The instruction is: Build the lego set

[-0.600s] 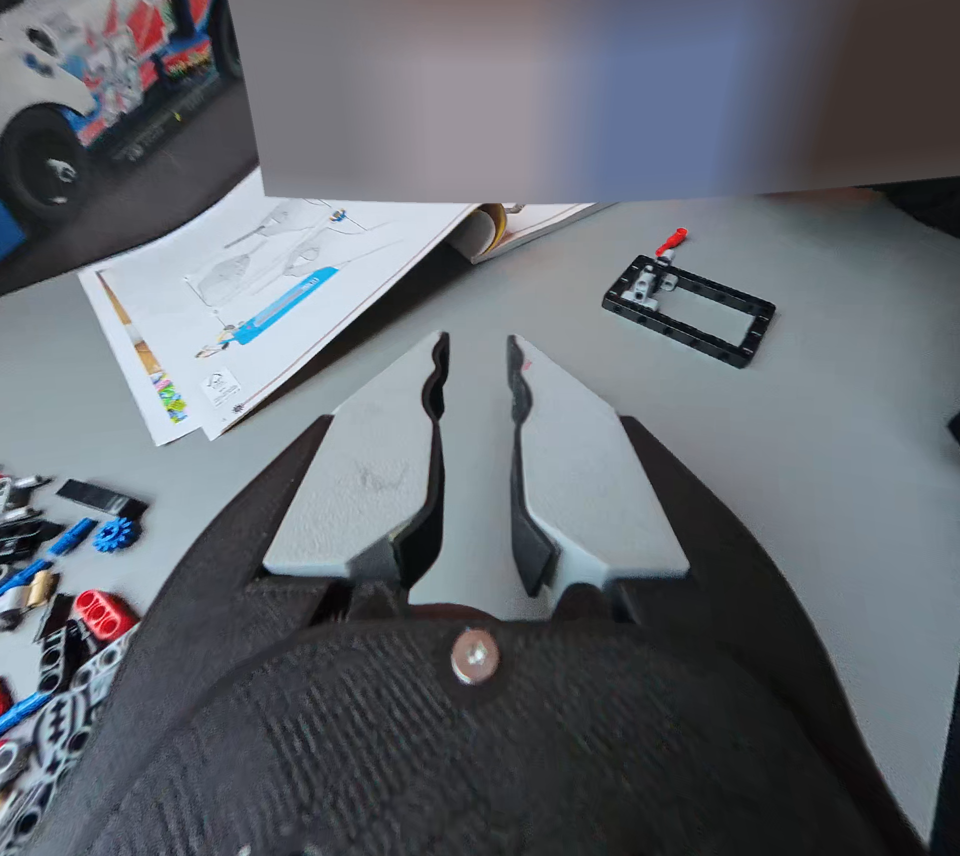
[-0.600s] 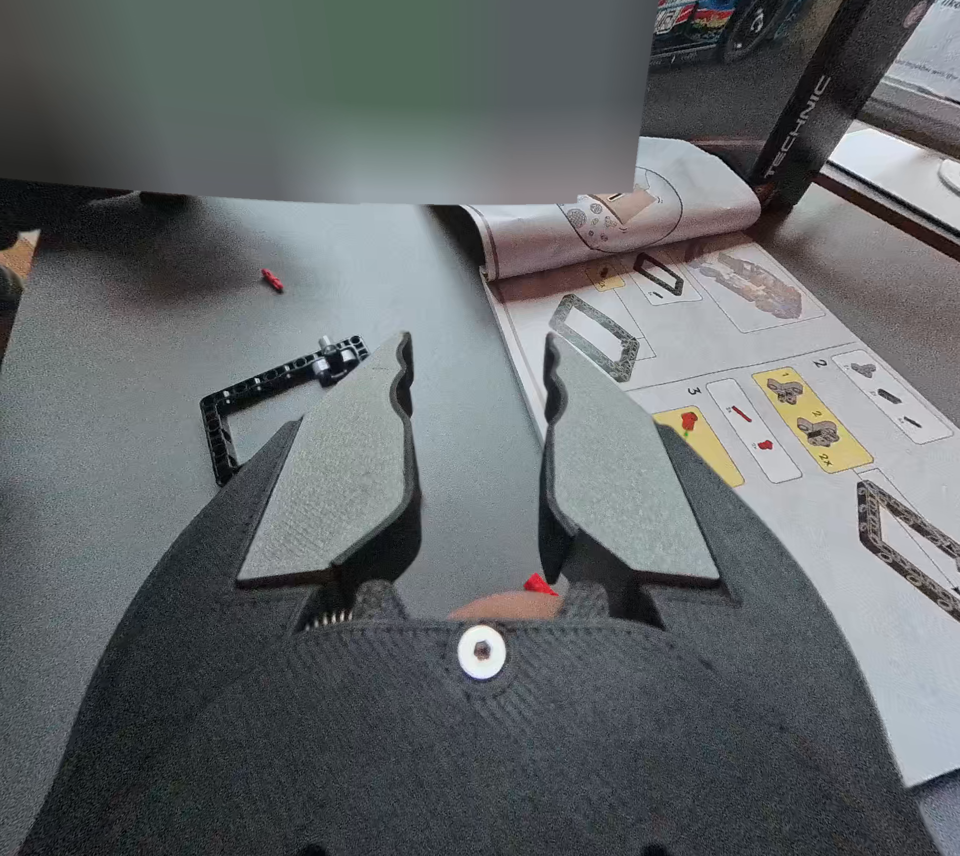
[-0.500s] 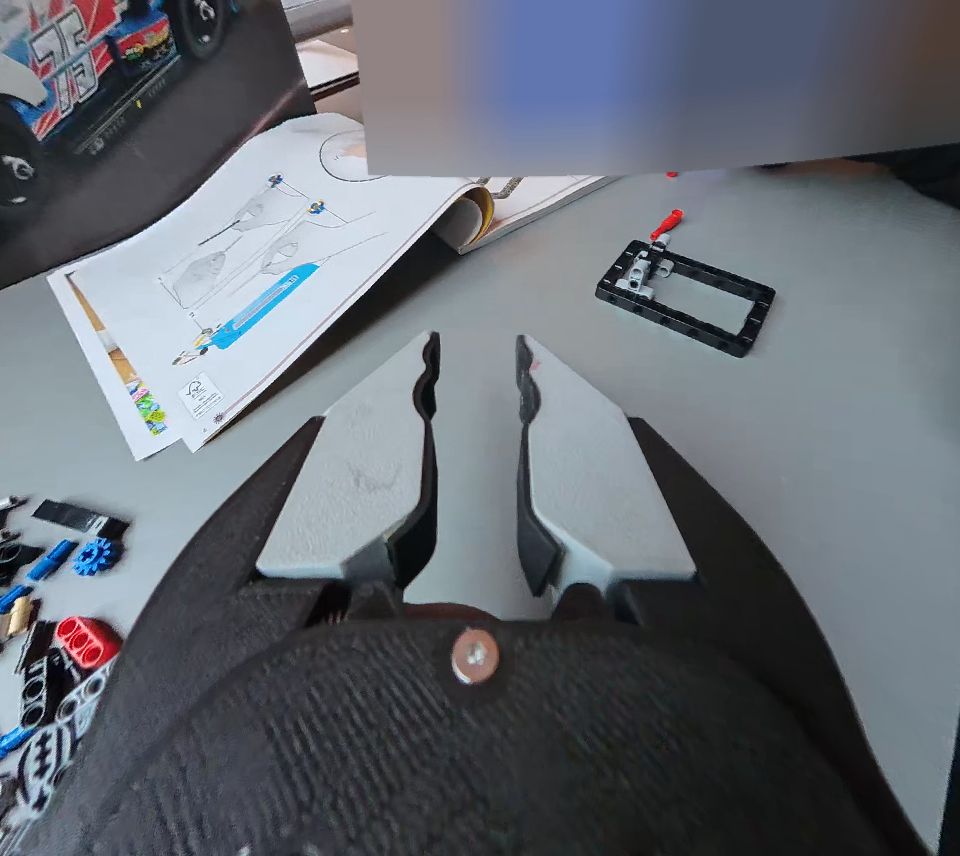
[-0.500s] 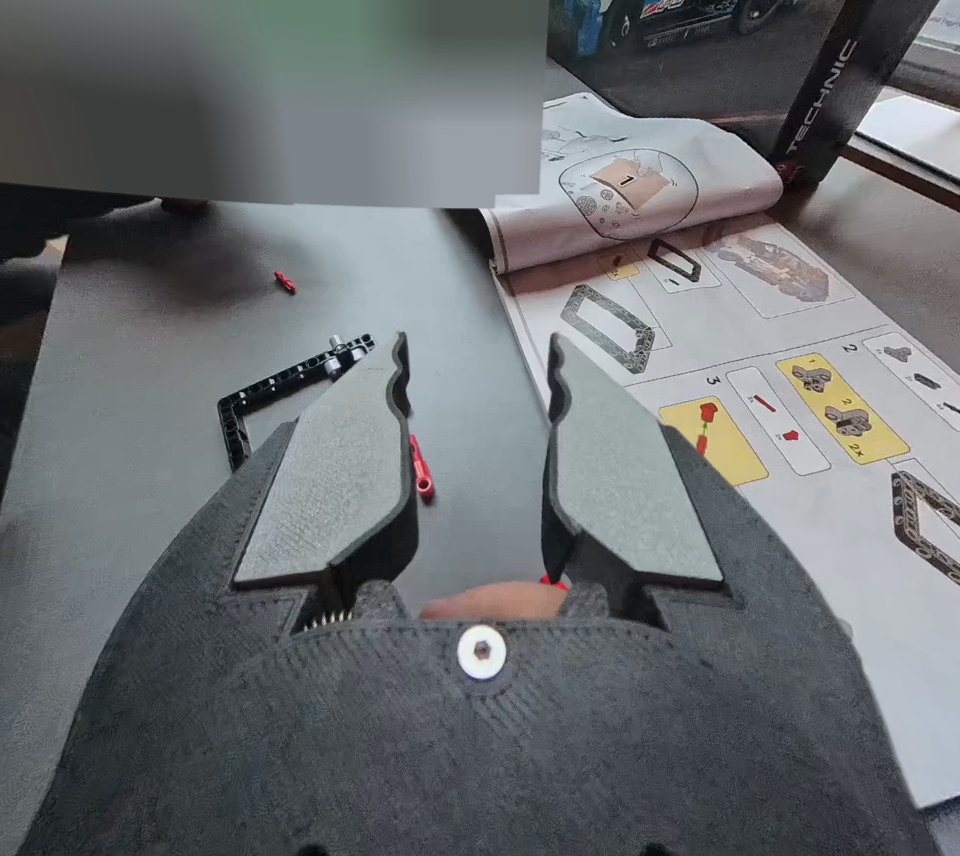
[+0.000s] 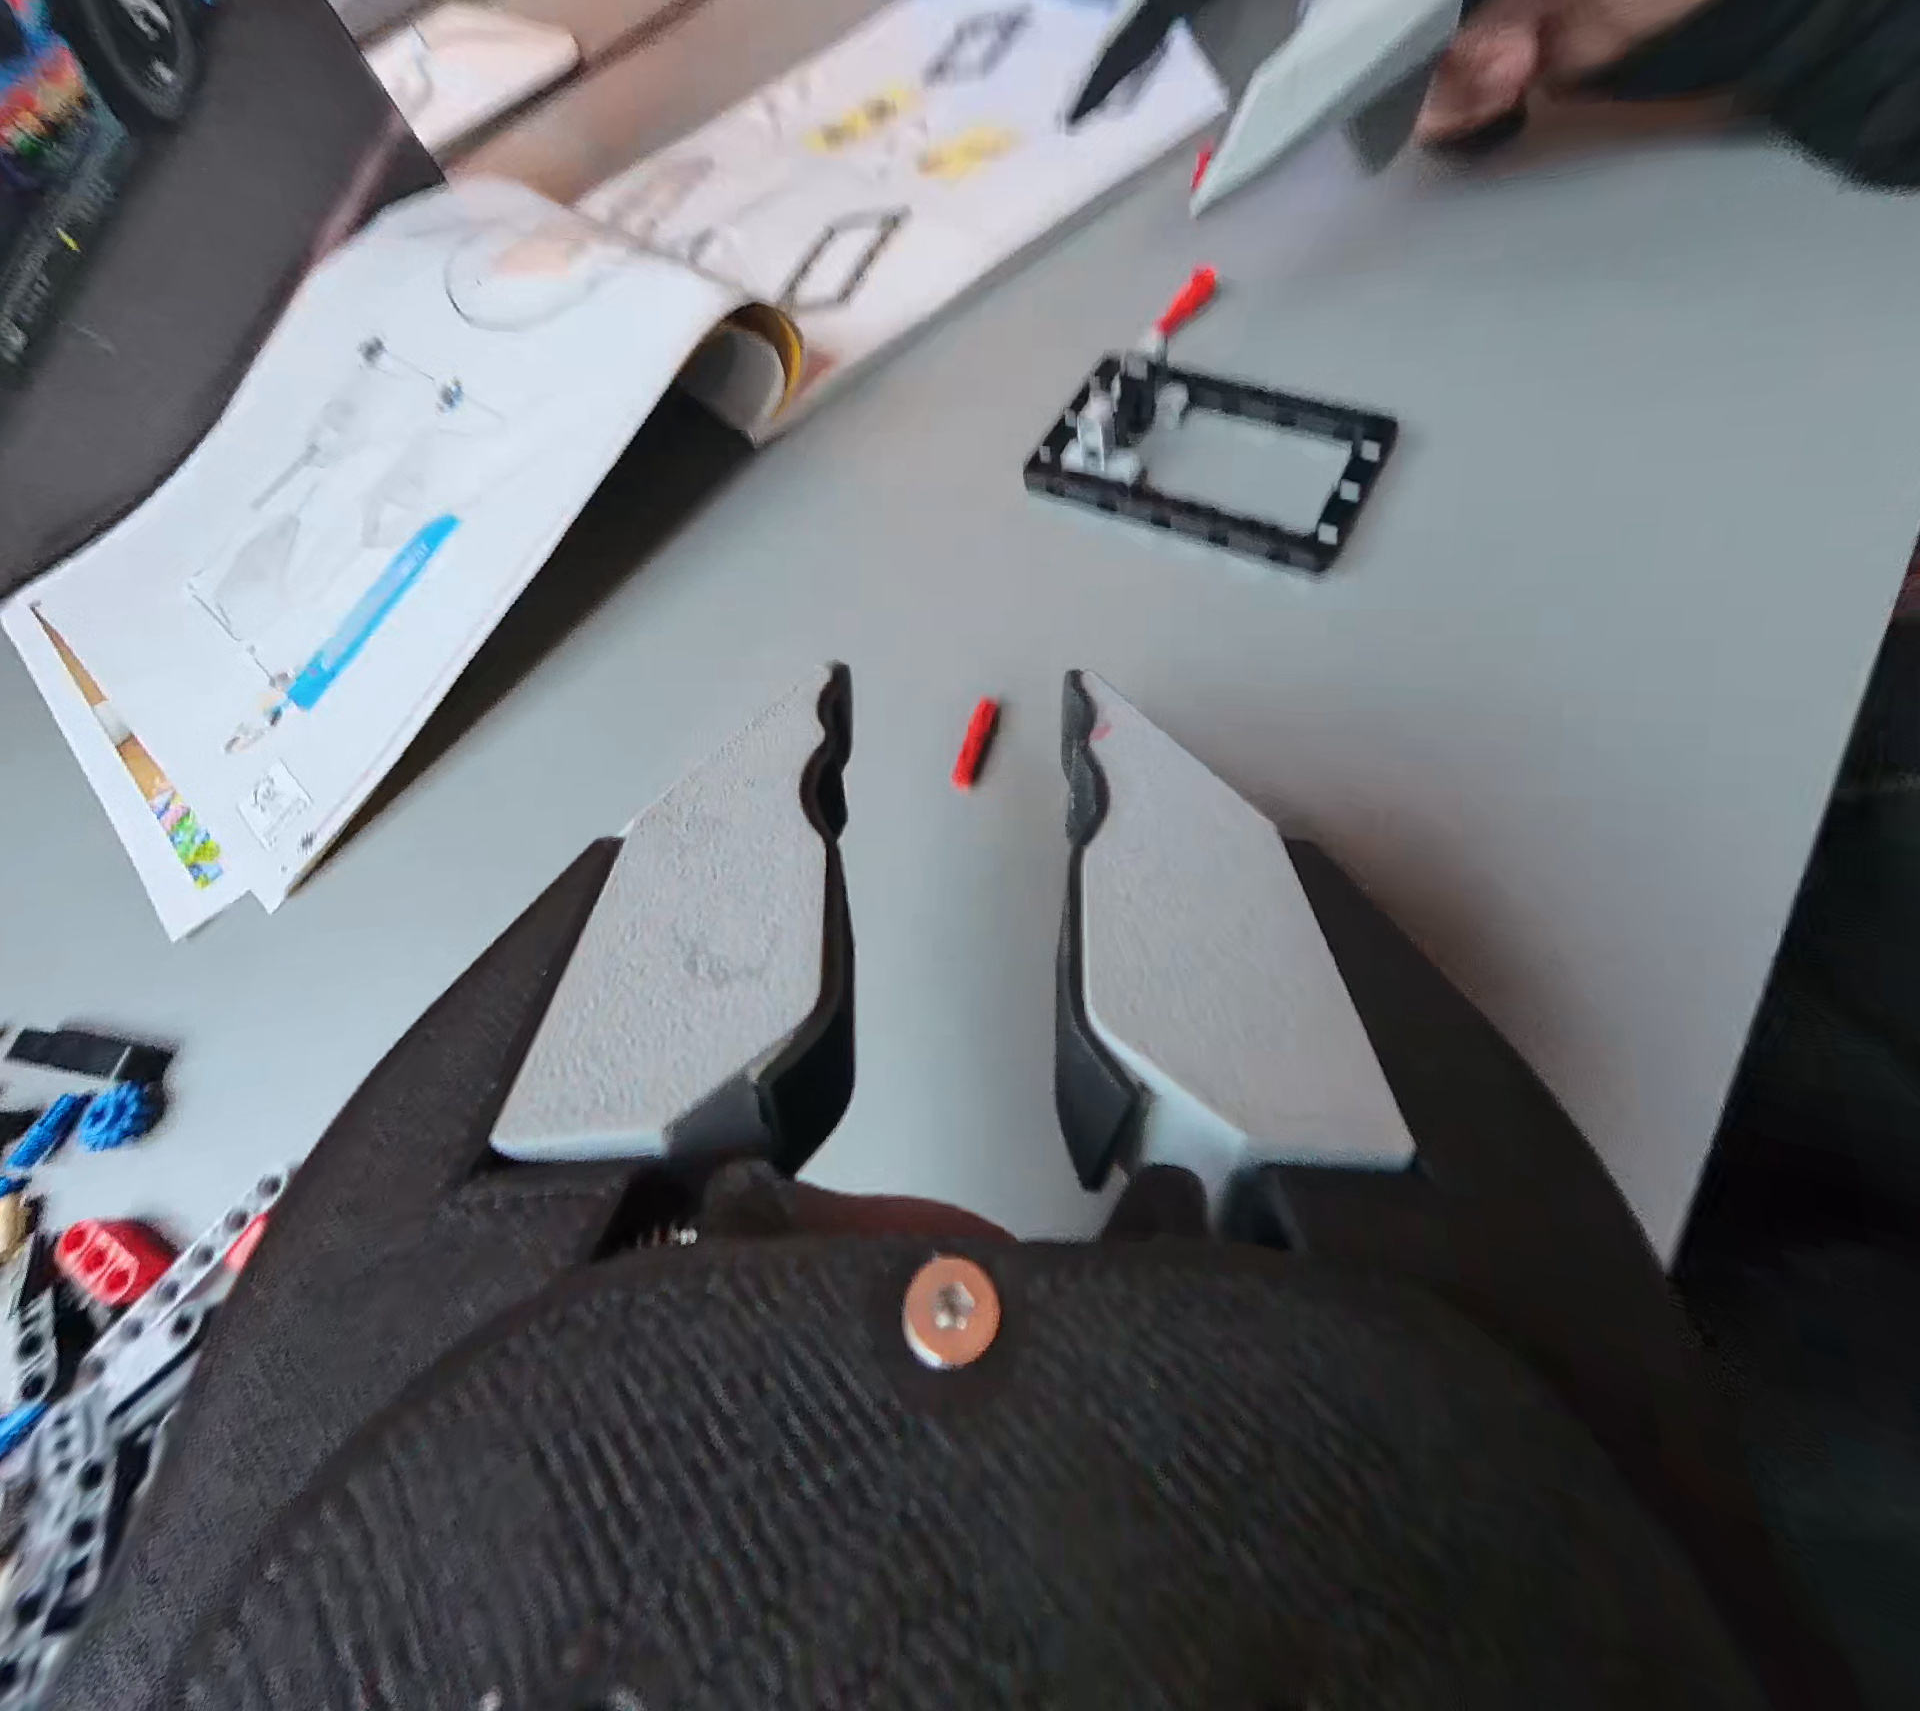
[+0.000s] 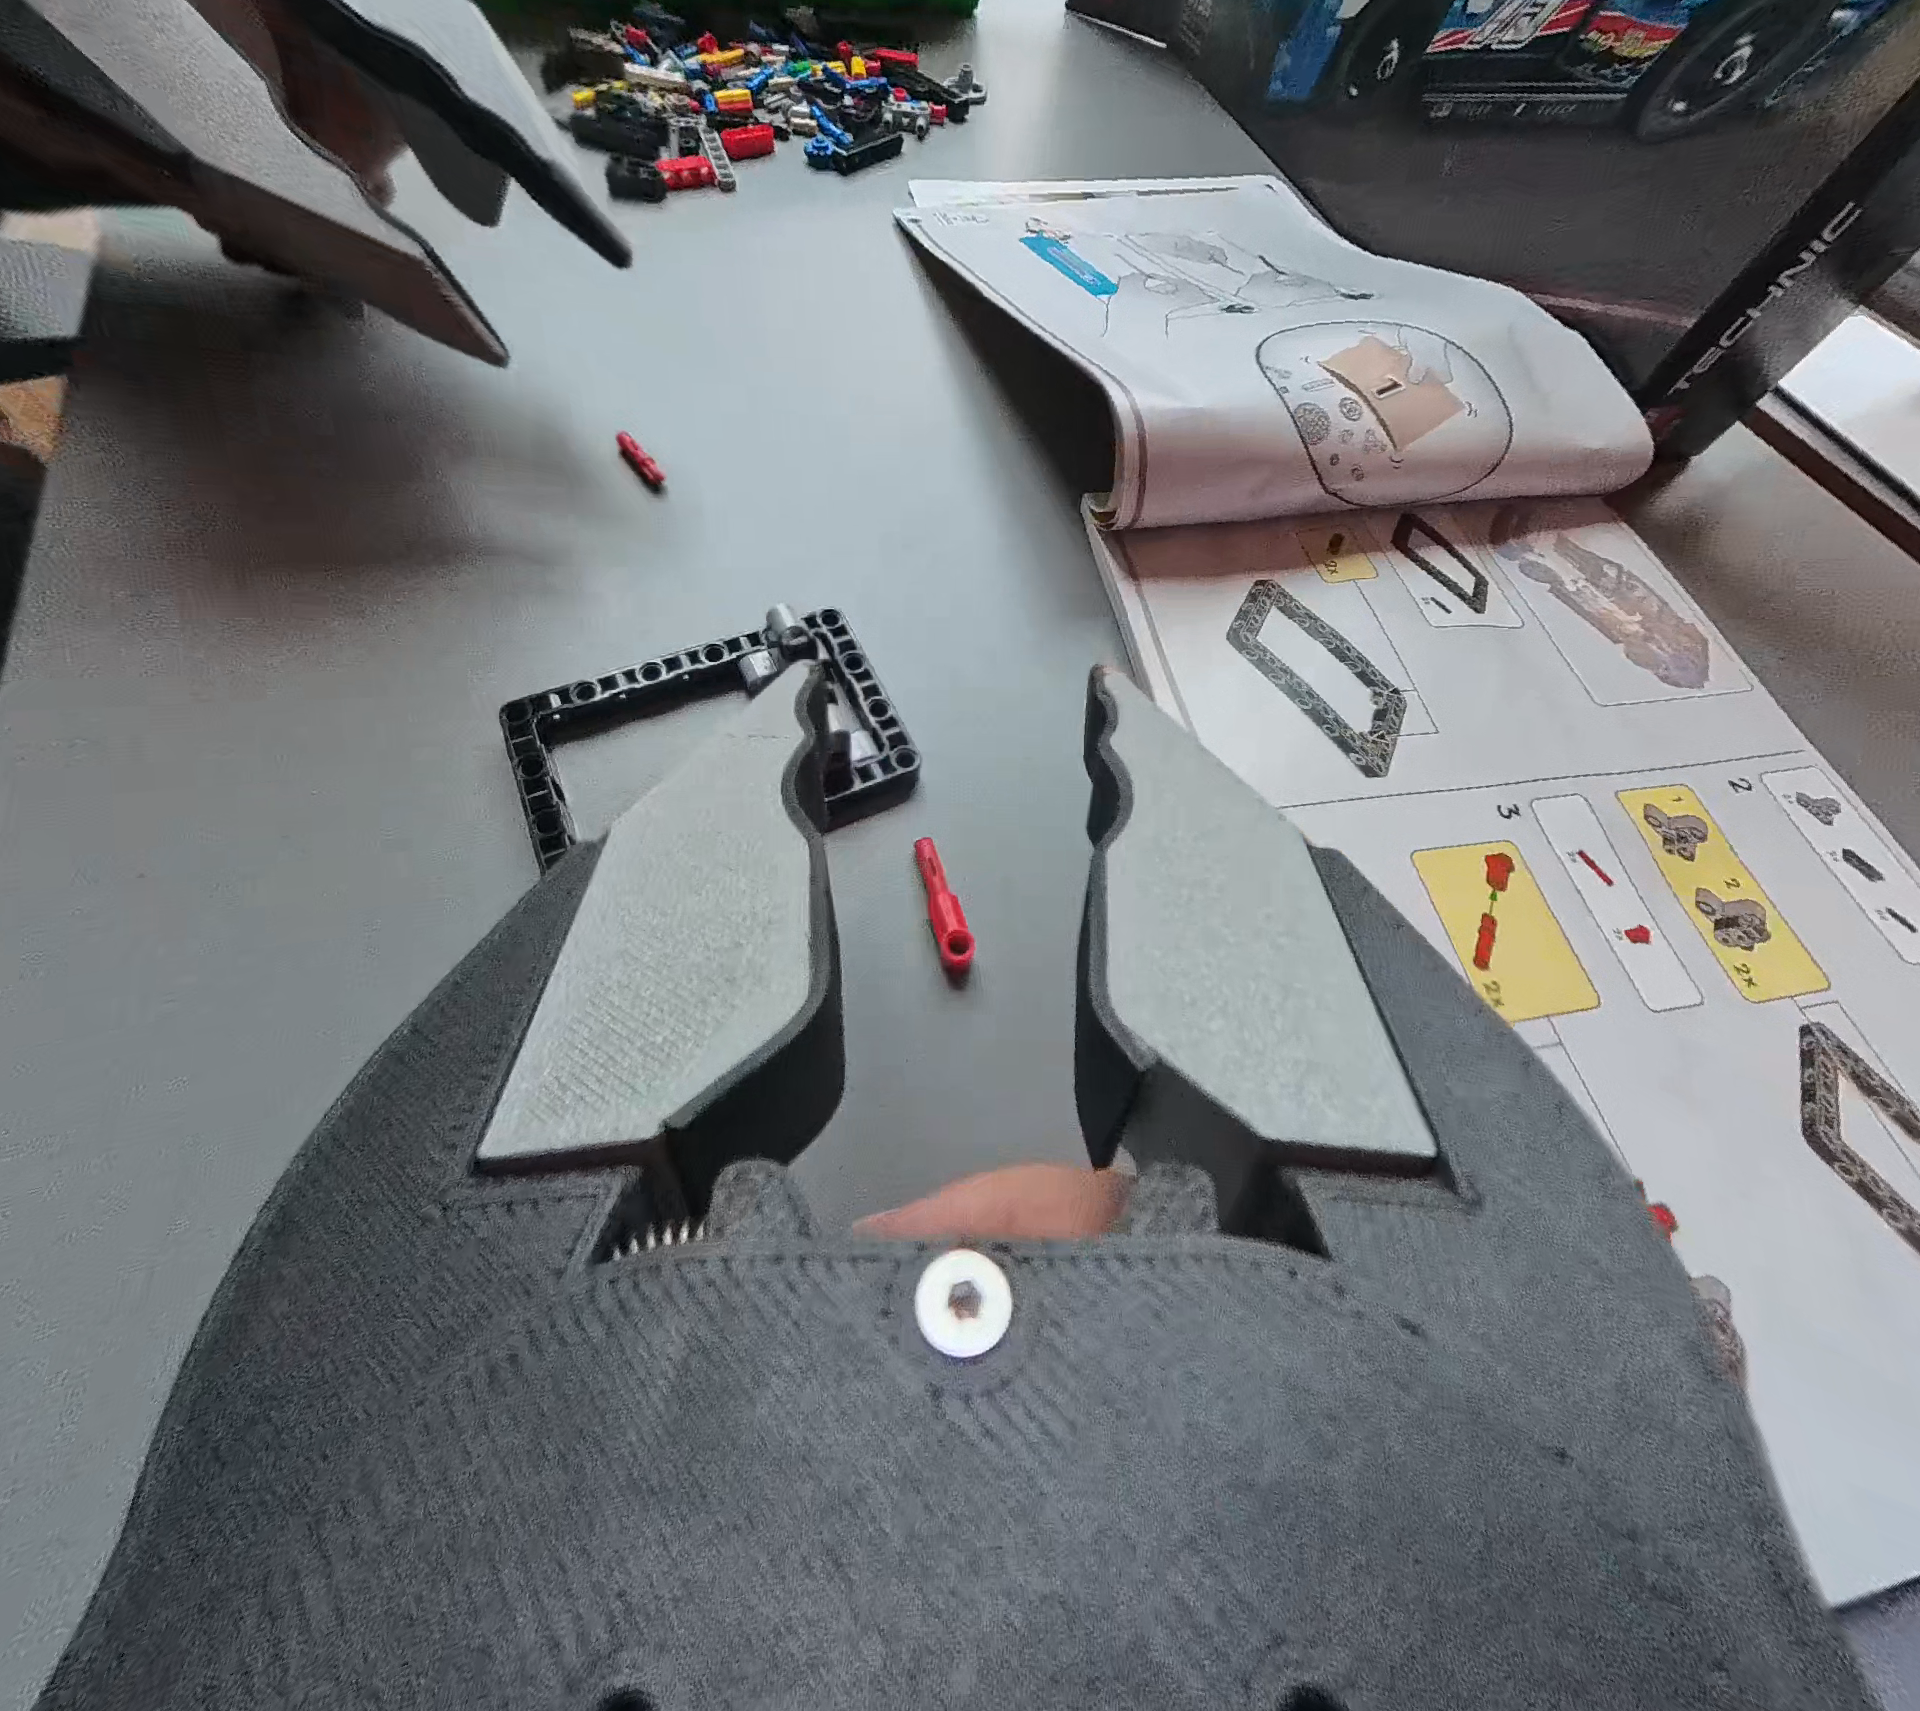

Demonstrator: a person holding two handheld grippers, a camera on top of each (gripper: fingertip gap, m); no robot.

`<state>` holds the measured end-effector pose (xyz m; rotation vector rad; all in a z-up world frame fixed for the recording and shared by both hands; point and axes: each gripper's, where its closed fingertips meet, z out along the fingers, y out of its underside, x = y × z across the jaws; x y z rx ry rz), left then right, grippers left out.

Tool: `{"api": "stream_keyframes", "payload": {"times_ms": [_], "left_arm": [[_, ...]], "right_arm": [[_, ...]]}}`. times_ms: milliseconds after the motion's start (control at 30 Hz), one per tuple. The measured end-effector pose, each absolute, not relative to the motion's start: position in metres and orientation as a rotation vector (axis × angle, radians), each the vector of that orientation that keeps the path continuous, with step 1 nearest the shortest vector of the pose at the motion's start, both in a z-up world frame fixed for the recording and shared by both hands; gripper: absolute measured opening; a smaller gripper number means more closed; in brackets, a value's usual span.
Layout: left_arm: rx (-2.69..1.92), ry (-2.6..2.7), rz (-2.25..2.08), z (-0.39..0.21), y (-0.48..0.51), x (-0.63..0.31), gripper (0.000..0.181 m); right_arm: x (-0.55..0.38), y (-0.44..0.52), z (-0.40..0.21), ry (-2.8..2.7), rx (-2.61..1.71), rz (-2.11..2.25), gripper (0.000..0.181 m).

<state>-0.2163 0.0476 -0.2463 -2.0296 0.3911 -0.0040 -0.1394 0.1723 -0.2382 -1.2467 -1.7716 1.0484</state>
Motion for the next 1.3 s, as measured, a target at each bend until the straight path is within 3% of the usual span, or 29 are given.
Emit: {"api": "stream_keyframes", "payload": {"times_ms": [500, 633, 700, 800, 967, 1067, 1300], "left_arm": [[-2.216, 0.503, 0.031, -0.283, 0.061, -0.228, 0.035], [-2.231, 0.479, -0.052, -0.283, 0.061, -0.227, 0.037], [-2.257, 0.511, -0.068, -0.289, 0.060, -0.224, 0.044], [-2.264, 0.495, -0.088, -0.289, 0.060, -0.225, 0.039], [-2.295, 0.392, -0.054, -0.291, 0.062, -0.252, 0.006], [-2.311, 0.303, -0.011, -0.291, 0.059, -0.273, 0.000], [-2.312, 0.254, -0.005, -0.290, 0.051, -0.284, 0.013]], "right_arm": [[-0.123, 0.184, -0.252, -1.765, -1.319, 0.977, 0.023], [-0.113, 0.199, -0.252, -1.727, -1.337, 0.942, 0.032], [-0.108, 0.204, -0.250, -1.713, -1.334, 0.946, 0.027], [-0.102, 0.207, -0.250, -1.708, -1.349, 0.969, 0.032], [-0.099, 0.198, -0.253, -1.772, -1.346, 1.026, 0.035], [-0.099, 0.194, -0.258, -1.811, -1.345, 1.021, 0.034], [-0.100, 0.187, -0.274, -1.937, -1.385, 0.985, 0.037]]}}
